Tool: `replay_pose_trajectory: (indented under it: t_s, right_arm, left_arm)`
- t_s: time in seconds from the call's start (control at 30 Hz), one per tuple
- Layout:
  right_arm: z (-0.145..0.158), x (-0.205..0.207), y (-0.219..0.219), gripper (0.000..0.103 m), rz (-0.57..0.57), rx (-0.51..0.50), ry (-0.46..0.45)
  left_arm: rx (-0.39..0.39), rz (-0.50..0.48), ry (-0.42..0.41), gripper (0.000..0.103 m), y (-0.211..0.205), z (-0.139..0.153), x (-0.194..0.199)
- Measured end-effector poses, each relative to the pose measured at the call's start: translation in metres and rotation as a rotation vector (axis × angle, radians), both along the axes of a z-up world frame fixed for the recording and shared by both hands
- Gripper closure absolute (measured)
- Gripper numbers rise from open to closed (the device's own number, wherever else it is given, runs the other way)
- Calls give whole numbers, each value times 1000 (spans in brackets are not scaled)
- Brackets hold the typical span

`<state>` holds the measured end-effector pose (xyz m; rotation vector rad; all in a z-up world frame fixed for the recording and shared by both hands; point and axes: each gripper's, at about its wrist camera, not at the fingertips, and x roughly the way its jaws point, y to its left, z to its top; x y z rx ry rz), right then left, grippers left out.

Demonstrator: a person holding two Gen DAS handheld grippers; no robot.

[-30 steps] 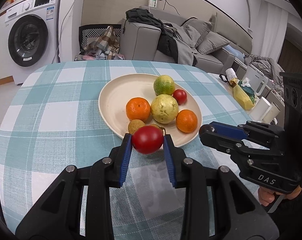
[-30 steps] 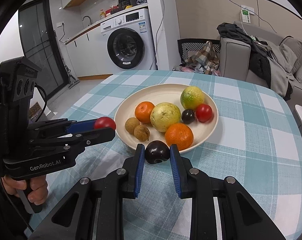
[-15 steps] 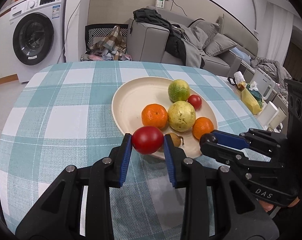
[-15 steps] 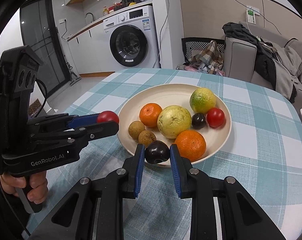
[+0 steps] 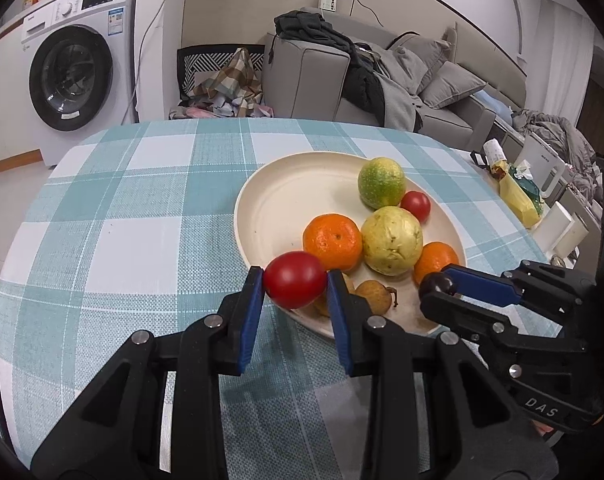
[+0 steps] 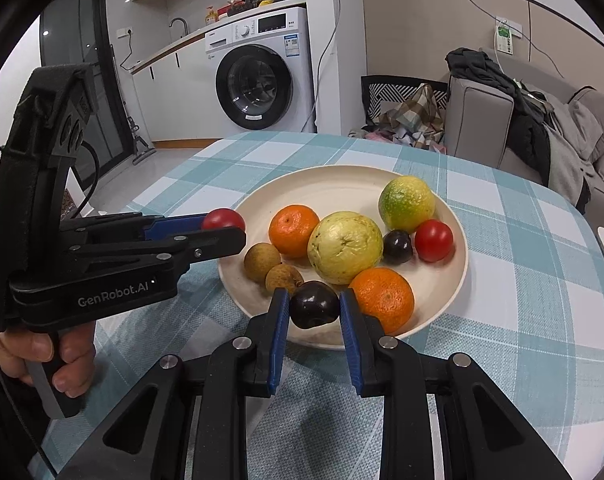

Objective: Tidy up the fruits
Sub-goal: 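Carry the tomato onto the plate with the left tool while the right tool sets the plum there, then open both tools and pull them back from the plate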

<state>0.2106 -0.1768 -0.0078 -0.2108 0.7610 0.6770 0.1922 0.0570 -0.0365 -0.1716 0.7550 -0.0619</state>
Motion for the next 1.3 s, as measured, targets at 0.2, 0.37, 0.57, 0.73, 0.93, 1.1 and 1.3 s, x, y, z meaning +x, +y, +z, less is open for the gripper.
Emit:
replay_pose_trajectory:
  t_s: [0.2, 0.37, 0.57, 0.73, 0.93, 1.1, 1.3]
  right_arm:
    - [-1, 0, 1, 77, 5, -1, -1]
    - [1, -4, 2, 74, 5, -13, -10]
    - [6, -9, -6, 51, -16, 5, -30]
    - [10, -10, -23, 18, -58, 51, -31]
    - [16, -16, -39, 0, -95, 74, -53]
    - [22, -21, -51, 0, -87, 129, -68]
    - [27, -25, -60, 0, -91, 156, -121]
  left_arm:
    - [4, 1, 0, 74, -1, -1, 3]
    - [-11, 5, 3, 73, 0, 0, 6]
    - [-19, 26, -15, 42, 1, 7, -5]
    - [-31, 54, -65, 20, 3, 19, -26]
    - [-13, 76, -130, 1, 3, 31, -56]
    - [19, 78, -160, 1, -1, 34, -73]
    - [55, 94, -207, 1, -7, 33, -88]
